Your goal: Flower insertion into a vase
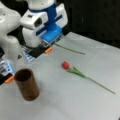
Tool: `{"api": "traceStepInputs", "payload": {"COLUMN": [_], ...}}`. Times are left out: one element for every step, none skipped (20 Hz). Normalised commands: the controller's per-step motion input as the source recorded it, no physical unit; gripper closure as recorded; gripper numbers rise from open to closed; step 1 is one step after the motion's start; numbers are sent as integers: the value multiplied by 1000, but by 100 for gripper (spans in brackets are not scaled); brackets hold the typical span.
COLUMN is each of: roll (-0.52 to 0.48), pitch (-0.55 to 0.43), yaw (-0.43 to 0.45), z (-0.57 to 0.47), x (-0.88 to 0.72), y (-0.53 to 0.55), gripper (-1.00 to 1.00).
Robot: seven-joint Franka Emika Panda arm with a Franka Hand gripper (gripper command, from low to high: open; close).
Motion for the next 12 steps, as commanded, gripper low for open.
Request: {"api": "traceStepInputs", "payload": {"roll": [-64, -70, -65, -52, -40, -36, -51, -58, -58, -59, -63, -69], "pitch": [40, 21, 10, 2, 6, -4, -29, -49, -64, -80, -93, -105], "yaw": [162, 173, 186, 200, 208, 211, 215, 196, 177, 153, 132, 111], "z": [132, 76, 81, 70, 59, 43, 16, -20, -40, -78, -125, -171], "x": [-470, -449, -517, -552, -581, -604, -613, -604, -609, -598, -603, -611], "y": [-315, -292, -324, -344, -368, -391, -403, -393, -392, -367, -351, -340], "gripper": [100, 100, 100, 100, 100, 100, 100, 100, 100, 100, 100, 100]}}
